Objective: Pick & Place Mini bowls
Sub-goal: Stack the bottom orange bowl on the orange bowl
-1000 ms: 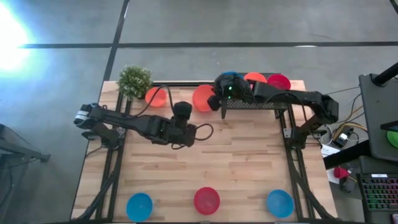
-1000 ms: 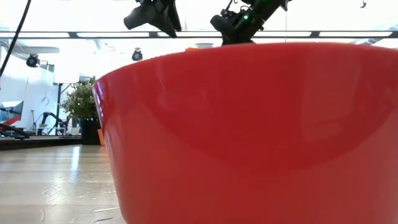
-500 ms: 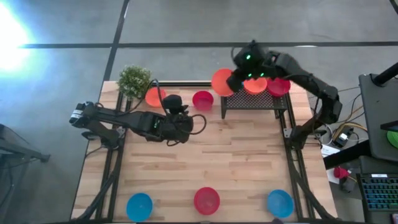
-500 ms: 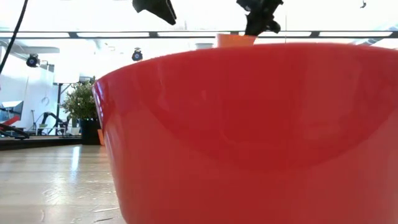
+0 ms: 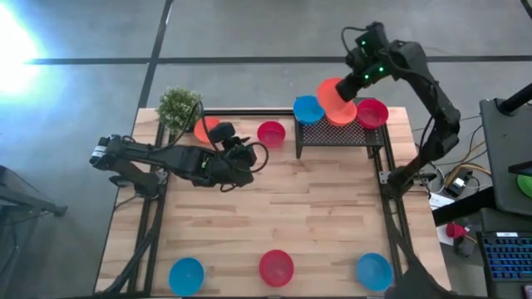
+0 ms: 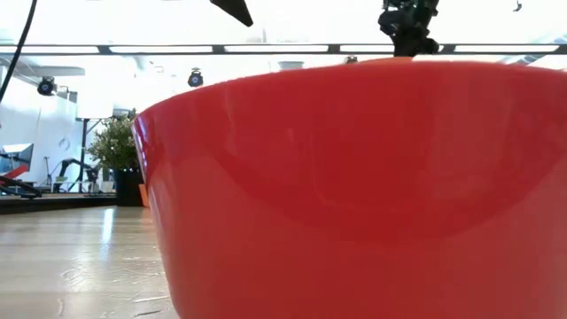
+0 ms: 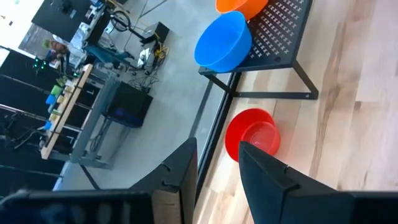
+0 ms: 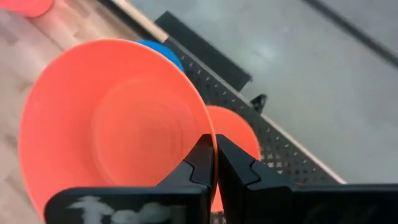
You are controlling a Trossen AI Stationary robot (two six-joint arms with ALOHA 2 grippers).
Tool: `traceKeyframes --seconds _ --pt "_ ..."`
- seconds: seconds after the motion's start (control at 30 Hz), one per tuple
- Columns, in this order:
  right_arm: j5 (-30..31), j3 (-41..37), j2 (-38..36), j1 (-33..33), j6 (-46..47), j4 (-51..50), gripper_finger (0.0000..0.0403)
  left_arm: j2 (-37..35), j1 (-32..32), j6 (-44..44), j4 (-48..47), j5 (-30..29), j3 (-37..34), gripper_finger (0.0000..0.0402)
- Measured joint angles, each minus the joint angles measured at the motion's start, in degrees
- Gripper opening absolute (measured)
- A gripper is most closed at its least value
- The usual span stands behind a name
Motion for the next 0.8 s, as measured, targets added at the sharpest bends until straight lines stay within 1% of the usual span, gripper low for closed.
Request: traceKeyframes --seconds 0.07,0.3,0.67,0.8 --pt "-2.11 -0.49 0.31 -1.69 -1.58 -0.91 0.0008 0.00 0.02 -0.02 -0.01 0.00 0.01 0.0115" --pt "-1.91 -4.39 2.81 -6.19 -4.67 -2.35 0.0008 0.00 0.00 0.00 0.01 0.00 0.01 0.0115" --pt "-1.15 -6.06 6.86 -7.16 -6.95 -0.57 0.0008 0.00 0.00 -0.14 0.03 0.02 -0.01 0.0115" --pt "2.31 -6.40 7.61 -6.99 -7.20 -0.66 0.0008 0.00 0.00 -0.16 0.03 0.01 0.01 0.0115"
